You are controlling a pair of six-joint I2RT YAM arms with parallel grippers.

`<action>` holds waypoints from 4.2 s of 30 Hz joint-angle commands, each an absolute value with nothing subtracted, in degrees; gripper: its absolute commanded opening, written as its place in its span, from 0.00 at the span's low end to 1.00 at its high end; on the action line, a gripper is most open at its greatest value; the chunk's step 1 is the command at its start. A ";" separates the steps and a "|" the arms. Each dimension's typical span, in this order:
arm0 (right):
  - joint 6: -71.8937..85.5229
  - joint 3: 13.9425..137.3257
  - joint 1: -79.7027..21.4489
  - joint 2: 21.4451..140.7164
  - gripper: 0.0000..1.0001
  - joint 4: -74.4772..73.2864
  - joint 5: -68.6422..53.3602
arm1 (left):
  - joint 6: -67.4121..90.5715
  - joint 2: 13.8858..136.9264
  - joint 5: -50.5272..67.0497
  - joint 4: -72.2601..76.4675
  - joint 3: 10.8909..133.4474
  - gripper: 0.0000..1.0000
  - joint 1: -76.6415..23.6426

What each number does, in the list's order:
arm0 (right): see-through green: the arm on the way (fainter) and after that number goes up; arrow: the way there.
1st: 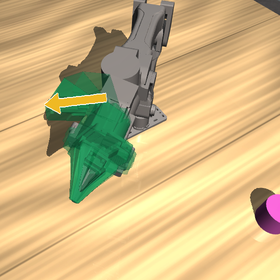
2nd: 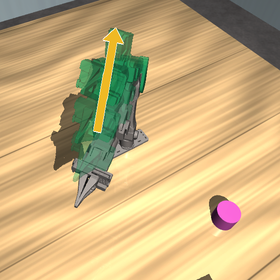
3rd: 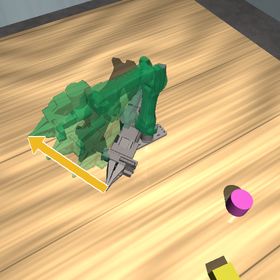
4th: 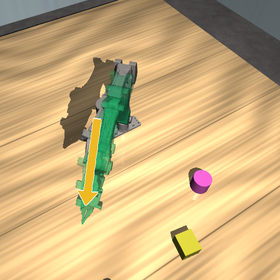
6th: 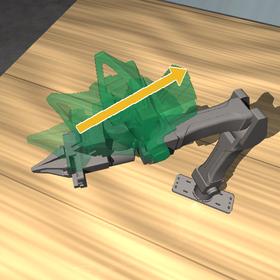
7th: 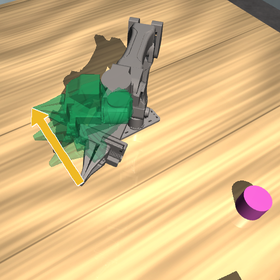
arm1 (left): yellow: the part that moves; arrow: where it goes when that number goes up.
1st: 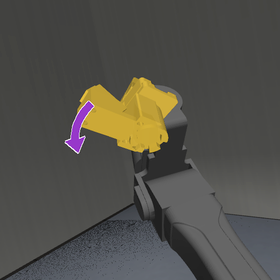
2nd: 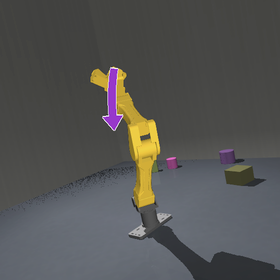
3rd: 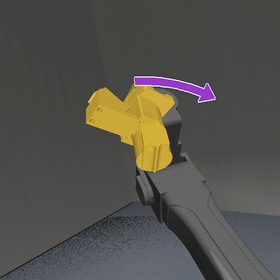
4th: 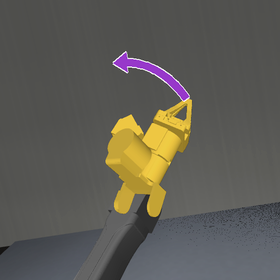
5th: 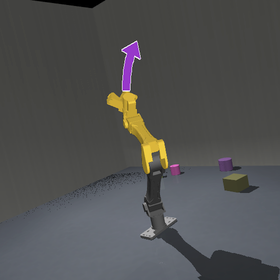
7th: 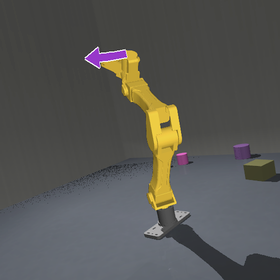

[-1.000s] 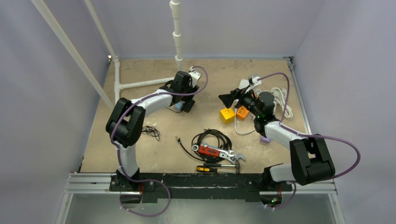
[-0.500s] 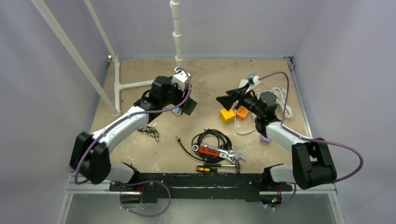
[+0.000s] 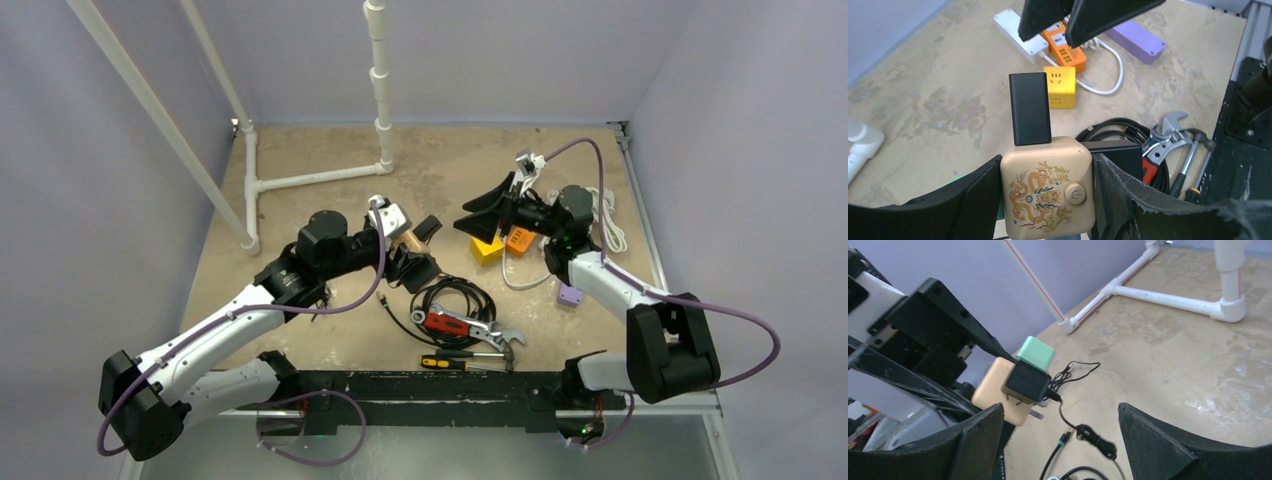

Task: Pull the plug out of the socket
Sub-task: Pick up the socket from the center of the board, then remove the plug from the socket.

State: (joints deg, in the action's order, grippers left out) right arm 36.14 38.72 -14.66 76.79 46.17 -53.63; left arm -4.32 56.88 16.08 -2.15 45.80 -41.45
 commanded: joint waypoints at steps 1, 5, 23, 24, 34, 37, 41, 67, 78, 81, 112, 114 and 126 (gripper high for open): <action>39.97 37.03 -15.31 71.56 0.87 47.14 -55.70 | -6.08 55.31 16.58 2.67 46.21 0.00 -43.43; 41.88 35.63 -17.46 68.22 0.86 46.07 -53.01 | -5.73 56.47 18.22 2.70 46.40 0.00 -44.28; 52.99 30.52 -21.75 66.69 0.74 41.54 -41.30 | -6.11 58.95 15.73 2.29 46.09 0.00 -45.97; 53.57 30.46 -22.18 66.71 0.73 42.17 -41.11 | -6.19 59.00 15.73 2.24 46.10 0.00 -45.99; 54.84 31.11 -25.71 68.51 0.68 43.43 -40.24 | -6.44 58.63 15.41 1.94 46.05 0.00 -46.45; 54.44 31.25 -26.27 68.37 0.67 42.47 -39.34 | -6.50 58.54 14.64 1.85 45.97 0.00 -46.65; 52.76 31.45 -26.64 67.24 0.67 38.40 -35.85 | -6.50 58.30 12.51 1.76 45.92 0.00 -46.78; 56.53 31.16 -30.30 73.36 0.62 45.87 -32.51 | -6.33 58.83 11.83 2.29 45.47 0.00 -47.80; 62.03 28.91 -30.58 74.06 0.58 51.76 -30.50 | -6.93 59.83 10.31 1.59 45.62 0.00 -48.67; 63.91 28.29 -30.50 74.09 0.55 53.88 -30.32 | -7.20 60.15 9.75 1.18 45.75 0.00 -49.17; 65.12 27.50 -34.14 66.39 0.00 52.15 -26.09 | -7.03 60.29 8.86 1.27 45.44 0.00 -49.45; 67.38 25.27 -33.12 66.75 0.00 56.15 -28.77 | -7.24 60.22 10.56 1.23 45.46 0.00 -49.40; 61.62 26.26 -29.17 63.37 0.00 48.02 -27.77 | -7.34 60.26 12.05 0.92 45.62 0.00 -49.52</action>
State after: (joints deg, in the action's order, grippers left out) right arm 64.01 22.50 -29.47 66.57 47.48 -29.06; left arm -6.70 60.97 12.23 -2.04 45.10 -49.58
